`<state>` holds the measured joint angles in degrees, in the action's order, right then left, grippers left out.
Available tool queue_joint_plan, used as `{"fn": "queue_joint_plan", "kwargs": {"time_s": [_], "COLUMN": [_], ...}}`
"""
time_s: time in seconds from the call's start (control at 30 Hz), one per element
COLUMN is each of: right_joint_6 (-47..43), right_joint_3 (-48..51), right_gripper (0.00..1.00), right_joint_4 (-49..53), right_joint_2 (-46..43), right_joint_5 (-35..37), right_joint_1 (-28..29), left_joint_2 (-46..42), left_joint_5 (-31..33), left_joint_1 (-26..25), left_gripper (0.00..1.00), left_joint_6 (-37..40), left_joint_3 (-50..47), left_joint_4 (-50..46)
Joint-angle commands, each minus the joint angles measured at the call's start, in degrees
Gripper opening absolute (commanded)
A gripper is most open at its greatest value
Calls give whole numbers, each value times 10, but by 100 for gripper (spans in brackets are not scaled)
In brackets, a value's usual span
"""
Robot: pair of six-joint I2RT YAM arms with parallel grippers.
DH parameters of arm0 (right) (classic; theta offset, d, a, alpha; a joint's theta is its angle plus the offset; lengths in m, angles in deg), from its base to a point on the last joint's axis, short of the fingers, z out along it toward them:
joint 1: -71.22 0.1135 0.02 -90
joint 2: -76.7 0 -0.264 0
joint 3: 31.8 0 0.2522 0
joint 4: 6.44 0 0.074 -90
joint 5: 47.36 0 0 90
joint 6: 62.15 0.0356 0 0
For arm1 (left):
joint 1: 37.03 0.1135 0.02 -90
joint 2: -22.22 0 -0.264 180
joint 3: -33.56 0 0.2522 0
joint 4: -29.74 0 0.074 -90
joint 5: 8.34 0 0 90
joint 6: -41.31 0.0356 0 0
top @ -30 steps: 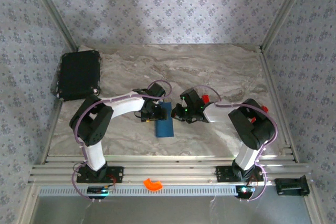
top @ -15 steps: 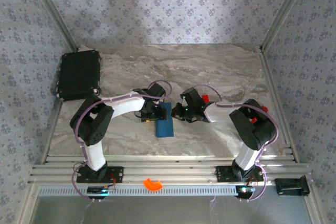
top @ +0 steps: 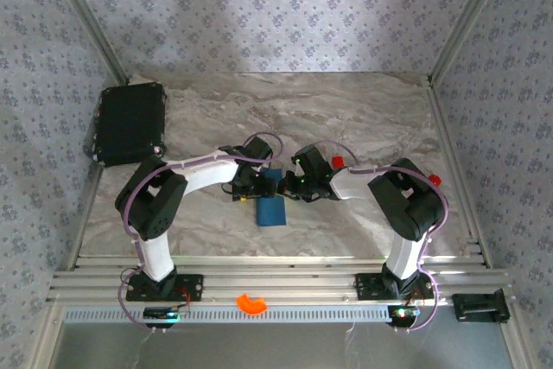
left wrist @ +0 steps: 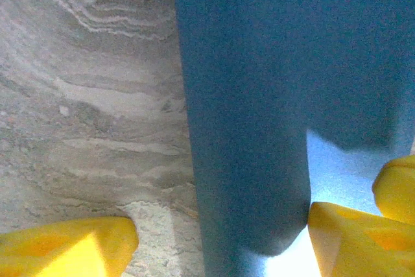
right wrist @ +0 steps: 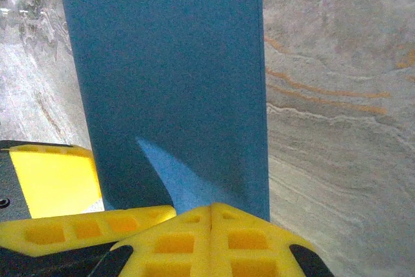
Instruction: Fold a paper plane with a square sheet of paper (pick it up from the middle)
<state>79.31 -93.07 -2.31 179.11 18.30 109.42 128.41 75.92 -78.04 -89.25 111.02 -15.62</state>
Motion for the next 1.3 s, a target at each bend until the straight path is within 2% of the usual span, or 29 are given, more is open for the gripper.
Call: {"fn": "queue_joint_plan", "kwargs": {"time_s": [0.0,0.07,0.27,0.5,0.87,0.97,1.03,1.1,1.27], "right_joint_6": [-4,-7,-45,-66,-55,-51,-50,-50,-48], "right_joint_3": [-13,-12,-10,18,57,71,75,78,79], "right_gripper": [0,0,0,0,0,0,0,0,0], "right_joint_4": [-11,-2,108,149,129,122,121,122,119], "right_joint_2": [12,16,16,13,-20,-27,-32,-39,-44], "right_joint_5": [-20,-14,48,74,67,66,67,67,67], "right_joint_1": [3,4,13,11,5,1,0,0,-2], "left_joint_2": [107,107,102,48,-119,-141,-149,-149,-125], "left_joint_5": [-11,-12,-16,-29,-37,-57,-84,-100,-123], "left_joint_1": [-6,-6,-7,-9,-7,-2,5,10,15], "left_gripper": [76,76,76,76,74,68,57,54,61], "left_joint_6": [13,12,11,7,6,-1,-15,-29,-28], "left_joint_3": [-45,-44,-42,-36,-64,-83,-104,-117,-119], "left_joint_4": [119,120,121,113,129,153,186,209,214]}}
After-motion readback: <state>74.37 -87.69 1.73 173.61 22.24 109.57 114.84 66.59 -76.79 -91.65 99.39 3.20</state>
